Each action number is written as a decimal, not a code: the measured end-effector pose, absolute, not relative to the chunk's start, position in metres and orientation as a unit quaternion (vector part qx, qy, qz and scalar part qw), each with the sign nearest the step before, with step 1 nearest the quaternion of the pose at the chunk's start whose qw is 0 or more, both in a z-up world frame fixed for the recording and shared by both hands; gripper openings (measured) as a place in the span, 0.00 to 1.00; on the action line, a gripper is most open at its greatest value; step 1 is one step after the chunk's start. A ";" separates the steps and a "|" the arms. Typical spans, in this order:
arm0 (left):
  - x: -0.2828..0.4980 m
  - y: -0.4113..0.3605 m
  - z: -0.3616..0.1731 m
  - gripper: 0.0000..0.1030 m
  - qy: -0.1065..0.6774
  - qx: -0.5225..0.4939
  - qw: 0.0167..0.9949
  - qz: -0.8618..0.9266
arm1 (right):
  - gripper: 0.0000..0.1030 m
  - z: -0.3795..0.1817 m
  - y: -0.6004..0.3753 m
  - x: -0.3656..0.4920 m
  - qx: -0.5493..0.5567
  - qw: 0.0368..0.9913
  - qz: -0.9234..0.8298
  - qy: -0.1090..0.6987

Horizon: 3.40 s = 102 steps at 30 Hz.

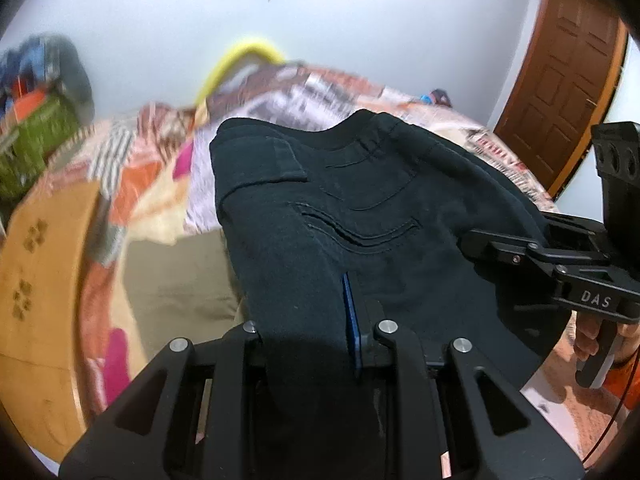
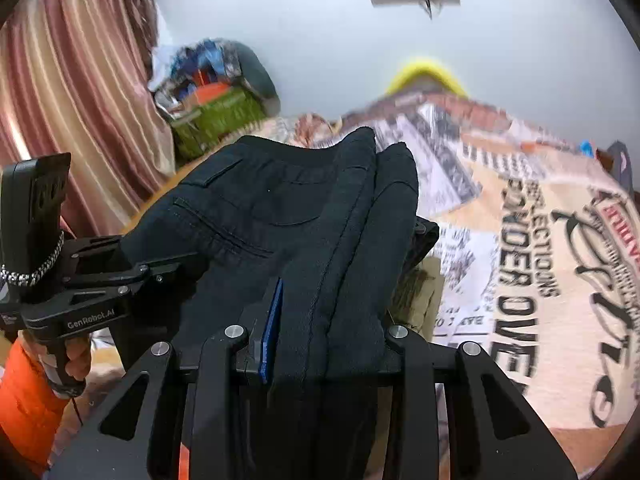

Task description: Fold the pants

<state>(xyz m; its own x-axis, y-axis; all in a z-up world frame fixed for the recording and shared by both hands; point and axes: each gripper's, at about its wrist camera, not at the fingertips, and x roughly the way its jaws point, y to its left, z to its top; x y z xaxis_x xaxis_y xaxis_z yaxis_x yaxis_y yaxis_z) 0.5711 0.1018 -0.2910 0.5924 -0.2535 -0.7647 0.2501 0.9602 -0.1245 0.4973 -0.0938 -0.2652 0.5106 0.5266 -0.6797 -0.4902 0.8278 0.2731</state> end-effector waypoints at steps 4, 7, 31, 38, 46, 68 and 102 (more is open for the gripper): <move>0.587 0.106 -0.325 0.28 0.455 -0.006 0.881 -0.130 | 0.29 -0.288 -0.084 0.508 0.002 0.860 0.286 0.423; 0.587 0.114 -0.330 0.38 0.454 -0.027 0.881 -0.130 | 0.30 -0.291 -0.085 0.505 -0.012 0.859 0.285 0.425; 0.414 0.083 -0.170 0.48 0.350 -0.005 0.934 -0.068 | 0.40 -0.140 -0.157 0.349 -0.075 0.916 0.242 0.310; 0.308 0.049 -0.090 0.48 0.257 0.001 0.963 -0.083 | 0.43 -0.076 -0.180 0.267 -0.050 0.940 0.245 0.230; 0.187 0.030 -0.036 0.52 0.161 -0.004 0.984 -0.082 | 0.43 -0.033 -0.196 0.182 -0.027 0.954 0.256 0.153; 0.070 0.034 -0.039 0.99 0.100 -0.048 0.993 -0.044 | 1.00 -0.038 -0.192 0.098 0.010 0.971 0.227 0.074; 0.069 0.023 -0.049 1.00 0.110 -0.019 0.993 -0.036 | 1.00 -0.046 -0.195 0.081 0.012 0.972 0.222 0.082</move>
